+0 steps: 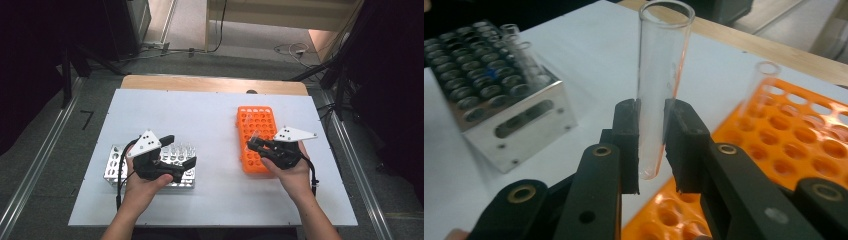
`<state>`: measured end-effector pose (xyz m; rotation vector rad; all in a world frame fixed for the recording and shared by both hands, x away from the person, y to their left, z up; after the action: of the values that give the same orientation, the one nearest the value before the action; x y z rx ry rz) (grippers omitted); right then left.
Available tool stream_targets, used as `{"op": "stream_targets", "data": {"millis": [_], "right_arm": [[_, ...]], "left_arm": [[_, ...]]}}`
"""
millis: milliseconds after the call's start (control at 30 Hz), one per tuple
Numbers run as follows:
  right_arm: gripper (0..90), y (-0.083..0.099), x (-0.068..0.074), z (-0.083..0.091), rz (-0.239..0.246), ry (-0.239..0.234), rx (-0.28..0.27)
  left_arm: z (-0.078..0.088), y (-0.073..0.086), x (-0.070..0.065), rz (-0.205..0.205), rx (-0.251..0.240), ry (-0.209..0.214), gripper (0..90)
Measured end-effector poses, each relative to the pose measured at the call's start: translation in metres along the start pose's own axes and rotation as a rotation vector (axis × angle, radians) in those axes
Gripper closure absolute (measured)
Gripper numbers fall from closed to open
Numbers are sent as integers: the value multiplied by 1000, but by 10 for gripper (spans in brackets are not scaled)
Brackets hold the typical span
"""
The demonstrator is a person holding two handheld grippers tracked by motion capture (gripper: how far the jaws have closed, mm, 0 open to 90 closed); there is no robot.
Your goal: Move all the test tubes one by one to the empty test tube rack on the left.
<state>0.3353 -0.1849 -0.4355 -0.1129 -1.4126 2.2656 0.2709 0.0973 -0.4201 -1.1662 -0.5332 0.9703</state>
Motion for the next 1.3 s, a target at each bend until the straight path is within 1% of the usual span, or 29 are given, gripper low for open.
{"op": "stream_targets", "data": {"millis": [233, 333, 500, 600, 733, 967, 1100, 1300], "right_arm": [[740, -3, 22, -13, 41, -58, 25], [740, -3, 30, -18, 49, -82, 35], [740, -3, 44, -26, 75, -116, 55], [740, -3, 52, -31, 85, -138, 66], [740, -3, 63, -38, 101, -167, 82], [740, -2, 78, -47, 127, -208, 99], [740, -2, 85, -51, 138, -226, 108], [740, -2, 93, -54, 147, -249, 115]], "left_arm": [[-3, 1, -13, -13, 5, 36, 19], [-4, 0, -18, -18, 1, 54, 34], [-5, 0, -27, -31, -6, 110, 141], [-5, 0, -32, -37, -17, 130, 209], [-6, 0, -38, -44, -22, 147, 301], [-8, 1, -47, -50, -30, 178, 430], [-9, 3, -52, -65, -28, 187, 498], [-11, 4, -57, -81, -26, 203, 573]]}}
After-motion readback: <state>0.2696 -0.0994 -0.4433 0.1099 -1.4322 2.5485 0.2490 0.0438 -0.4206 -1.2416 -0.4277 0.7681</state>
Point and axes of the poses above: each handheld gripper's, and its own axes: z roughly backward along the jaws, y roughly out of its underside, x roughly to its left, the point moved 5 cm from there along -z, roughly forward along the jaws, and after that the axes turned 14 degrees about -y, right-handed, at the moved point
